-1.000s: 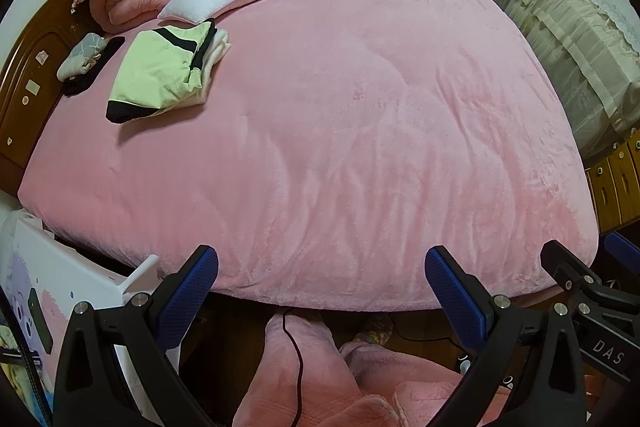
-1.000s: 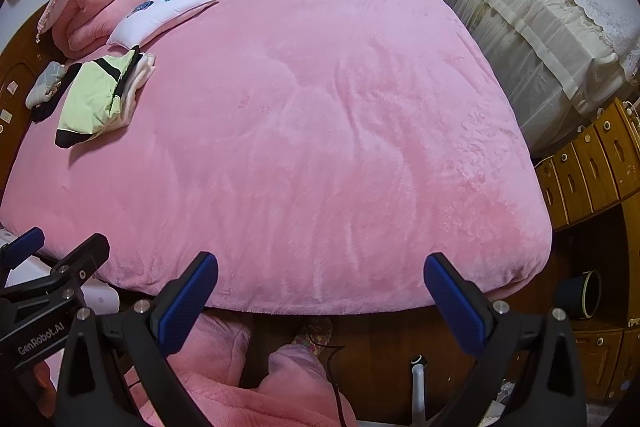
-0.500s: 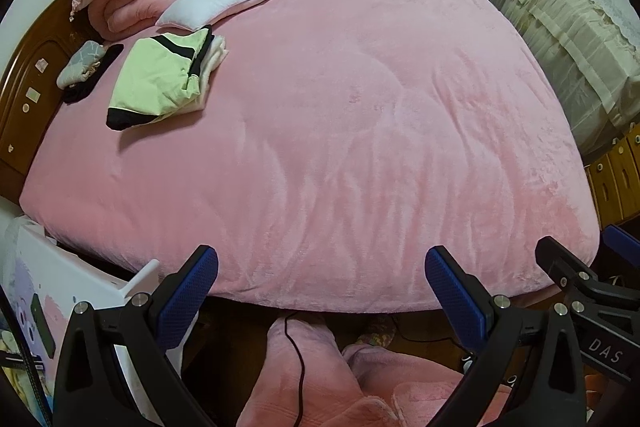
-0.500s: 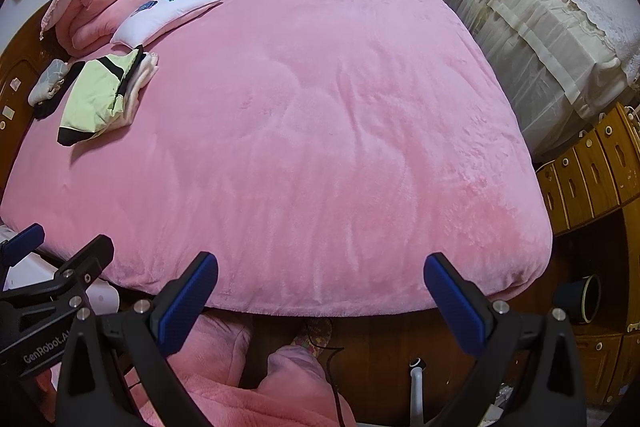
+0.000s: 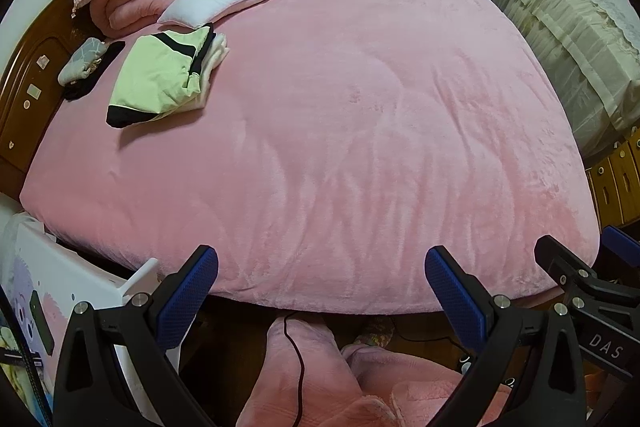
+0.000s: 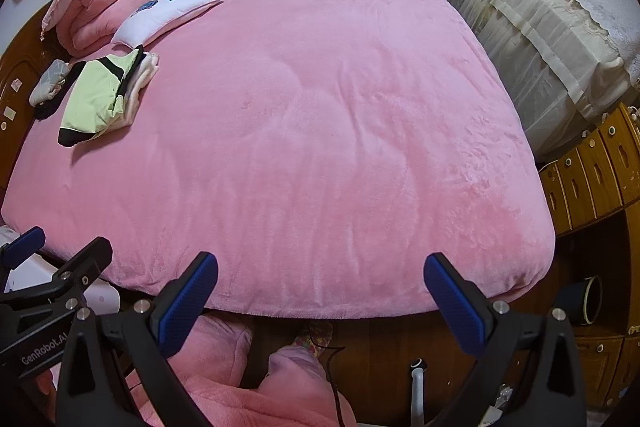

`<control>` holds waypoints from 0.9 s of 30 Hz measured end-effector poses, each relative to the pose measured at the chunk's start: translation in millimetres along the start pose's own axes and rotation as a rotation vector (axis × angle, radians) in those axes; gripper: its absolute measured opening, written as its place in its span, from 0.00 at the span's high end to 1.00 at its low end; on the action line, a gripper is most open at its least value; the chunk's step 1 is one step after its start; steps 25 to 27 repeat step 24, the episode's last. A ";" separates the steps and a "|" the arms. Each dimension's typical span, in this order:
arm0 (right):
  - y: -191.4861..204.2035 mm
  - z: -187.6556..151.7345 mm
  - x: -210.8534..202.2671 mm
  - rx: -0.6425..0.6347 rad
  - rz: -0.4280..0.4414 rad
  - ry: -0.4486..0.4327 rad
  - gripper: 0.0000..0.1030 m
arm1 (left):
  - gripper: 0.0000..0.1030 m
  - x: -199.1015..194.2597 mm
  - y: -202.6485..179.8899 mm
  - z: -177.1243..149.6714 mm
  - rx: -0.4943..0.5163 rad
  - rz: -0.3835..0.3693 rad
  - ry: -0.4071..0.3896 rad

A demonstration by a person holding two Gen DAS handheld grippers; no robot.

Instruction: Fold large clothes

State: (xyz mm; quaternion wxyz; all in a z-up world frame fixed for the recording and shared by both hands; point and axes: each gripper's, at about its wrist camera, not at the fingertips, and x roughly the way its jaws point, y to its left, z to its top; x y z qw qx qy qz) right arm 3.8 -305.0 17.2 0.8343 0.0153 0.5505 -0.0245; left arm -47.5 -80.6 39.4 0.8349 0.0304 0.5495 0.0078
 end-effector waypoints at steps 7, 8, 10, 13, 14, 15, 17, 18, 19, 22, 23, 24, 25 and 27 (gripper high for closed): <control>-9.4 6.3 7.6 0.001 0.008 0.012 0.00 | 0.01 3.0 -7.4 3.8 -0.010 0.006 0.010; -11.1 7.6 9.0 0.004 0.008 0.016 0.00 | 0.01 3.5 -9.7 4.4 -0.011 0.008 0.011; -15.8 10.7 12.2 0.008 0.011 0.021 0.00 | 0.01 5.2 -13.5 7.2 -0.010 0.010 0.014; -21.9 15.0 17.2 0.014 0.014 0.026 0.00 | 0.01 8.5 -16.9 11.1 -0.014 0.010 0.017; -23.3 15.7 18.2 0.015 0.014 0.026 0.00 | 0.01 10.1 -17.8 13.1 -0.016 0.010 0.019; -24.9 16.8 19.4 0.017 0.013 0.026 0.00 | 0.01 11.8 -18.4 15.2 -0.020 0.010 0.022; -29.1 20.5 21.6 0.021 0.013 0.022 0.00 | 0.01 14.5 -18.9 19.1 -0.028 0.013 0.023; -30.7 21.5 22.5 0.024 0.013 0.020 0.00 | 0.01 15.5 -18.7 20.9 -0.032 0.013 0.023; -32.0 22.0 23.9 0.027 0.015 0.018 0.00 | 0.01 16.6 -18.2 23.3 -0.039 0.011 0.022; -36.0 26.8 30.3 0.035 0.026 0.030 0.00 | 0.01 17.9 -18.2 28.0 -0.049 0.005 0.022; -37.9 28.8 32.5 0.040 0.030 0.035 0.00 | 0.01 18.0 -18.5 29.3 -0.048 0.004 0.021; -40.9 31.5 35.0 0.050 0.032 0.043 0.00 | 0.01 17.3 -19.0 31.1 -0.045 0.010 0.018; -40.9 31.5 35.0 0.050 0.032 0.043 0.00 | 0.01 17.3 -19.0 31.1 -0.045 0.010 0.018; -40.9 31.5 35.0 0.050 0.032 0.043 0.00 | 0.01 17.3 -19.0 31.1 -0.045 0.010 0.018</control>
